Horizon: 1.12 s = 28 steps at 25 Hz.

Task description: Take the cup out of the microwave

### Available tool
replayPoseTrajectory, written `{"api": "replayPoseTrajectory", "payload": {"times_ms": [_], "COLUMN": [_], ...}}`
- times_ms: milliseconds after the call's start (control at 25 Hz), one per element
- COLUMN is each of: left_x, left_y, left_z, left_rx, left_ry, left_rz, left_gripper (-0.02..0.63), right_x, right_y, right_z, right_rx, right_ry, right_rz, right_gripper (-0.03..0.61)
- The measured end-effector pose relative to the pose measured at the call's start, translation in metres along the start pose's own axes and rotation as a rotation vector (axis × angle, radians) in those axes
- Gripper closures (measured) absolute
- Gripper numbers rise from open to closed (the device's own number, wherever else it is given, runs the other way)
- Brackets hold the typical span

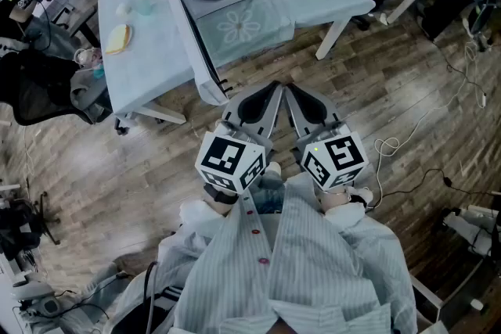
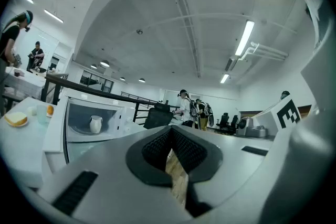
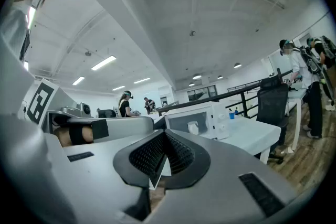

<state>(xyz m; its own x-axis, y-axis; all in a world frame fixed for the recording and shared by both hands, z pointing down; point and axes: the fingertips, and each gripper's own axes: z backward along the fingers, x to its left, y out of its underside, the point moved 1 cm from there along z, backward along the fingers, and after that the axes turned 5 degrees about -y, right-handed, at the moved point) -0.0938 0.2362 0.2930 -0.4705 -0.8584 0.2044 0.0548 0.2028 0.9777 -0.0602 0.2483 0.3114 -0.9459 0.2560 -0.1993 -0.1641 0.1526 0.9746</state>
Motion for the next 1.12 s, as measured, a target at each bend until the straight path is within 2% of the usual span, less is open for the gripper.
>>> {"api": "replayPoseTrajectory", "payload": {"times_ms": [880, 1120], "left_x": [-0.012, 0.001], "left_y": [0.011, 0.015], "left_z": [-0.025, -0.044], "left_rx": [-0.003, 0.005], "left_ry": [-0.055, -0.074], "left_rz": [0.011, 0.010], "left_gripper": [0.604, 0.604], "right_x": [-0.023, -0.036], "right_y": [0.004, 0.009], "right_z": [0.020, 0.006], "right_rx": [0.006, 0.011], "right_ry": [-0.027, -0.044], "right_rz": [-0.015, -0.032], "right_gripper": [0.543, 0.543]}}
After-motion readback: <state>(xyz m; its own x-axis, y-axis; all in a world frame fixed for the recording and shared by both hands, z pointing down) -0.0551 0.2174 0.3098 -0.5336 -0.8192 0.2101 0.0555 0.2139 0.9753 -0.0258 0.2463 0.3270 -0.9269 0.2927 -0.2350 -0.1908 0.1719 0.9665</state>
